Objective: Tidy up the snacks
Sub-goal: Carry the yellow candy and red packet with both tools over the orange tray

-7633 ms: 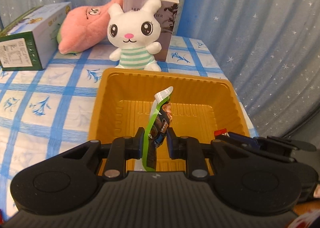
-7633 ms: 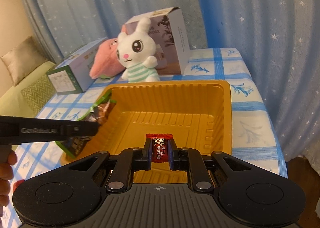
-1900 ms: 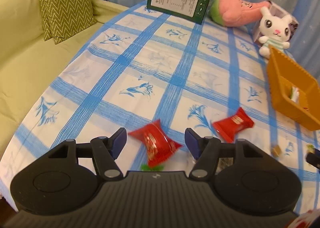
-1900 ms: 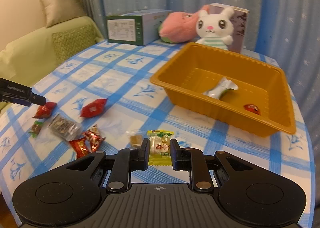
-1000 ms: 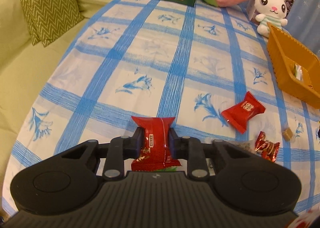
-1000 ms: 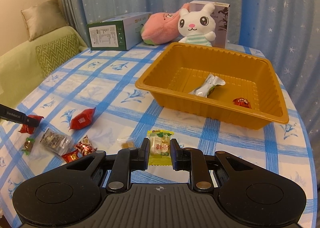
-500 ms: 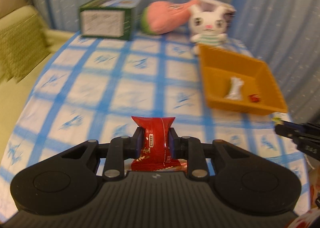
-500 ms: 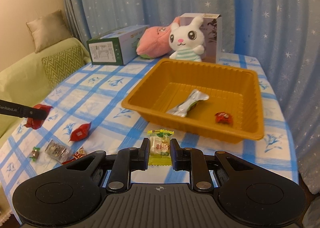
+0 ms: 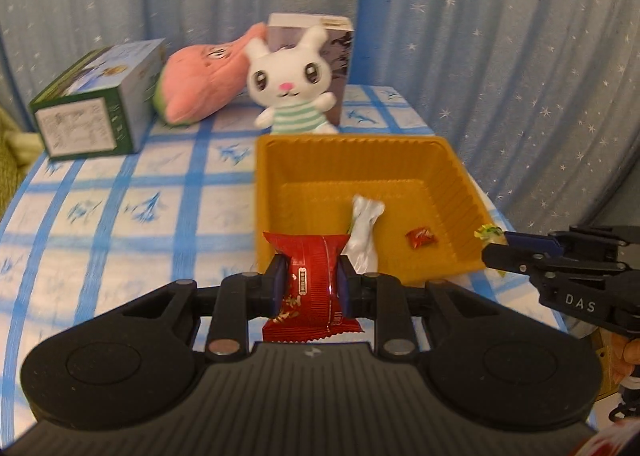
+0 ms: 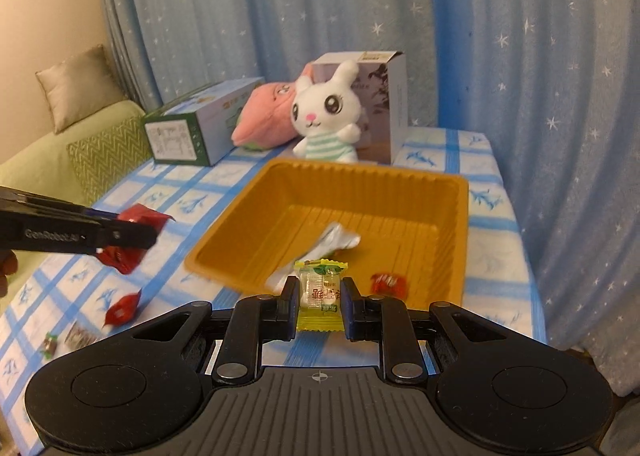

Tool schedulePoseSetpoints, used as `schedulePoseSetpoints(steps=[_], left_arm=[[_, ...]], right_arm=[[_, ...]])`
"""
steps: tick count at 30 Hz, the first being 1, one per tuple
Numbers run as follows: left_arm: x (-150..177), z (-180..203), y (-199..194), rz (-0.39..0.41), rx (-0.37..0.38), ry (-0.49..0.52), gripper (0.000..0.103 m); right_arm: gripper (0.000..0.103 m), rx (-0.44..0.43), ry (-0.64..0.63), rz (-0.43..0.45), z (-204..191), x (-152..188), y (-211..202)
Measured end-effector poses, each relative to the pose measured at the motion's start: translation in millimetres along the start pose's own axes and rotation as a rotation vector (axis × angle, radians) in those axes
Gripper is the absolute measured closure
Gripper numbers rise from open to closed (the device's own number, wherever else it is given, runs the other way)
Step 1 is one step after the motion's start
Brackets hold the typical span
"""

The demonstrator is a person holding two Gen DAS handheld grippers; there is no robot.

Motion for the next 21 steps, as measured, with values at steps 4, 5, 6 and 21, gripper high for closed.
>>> schedulePoseSetpoints(steps=[4,5,6,21], left_arm=[[-27.2,12.3,22.1,-0.005,-0.013,0.043,0.079],[-33.5,13.8,27.9,-0.008,-0.015,0.049,0.079],[-39.5,15.0,33.6,-0.013,-0.017,0.054,0.079],[-96.1,23.2,110.3,-0.077,-0.037,0.119,0.079]], right_arm=[[0.081,0.008,0.005,0.017,12.7,-20.8,12.6],[0.081,0.009,0.004,0.020,15.1,-26.1,16.9],[0.081,0.013,0.005,0.020,17.9,-31.4,21.6],[0.081,0.076,0.041,-0.001,58.2,-72.3,75.3]])
Point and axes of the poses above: each gripper's, at about its wrist camera, not at the fingertips, and y roughly the way its jaws point, z to its right, x to its underside, the point moved 1 cm from there along y, roughly the way its jaws point, and after that the axes turned 8 degrees about -z, right-handed, at the moved point
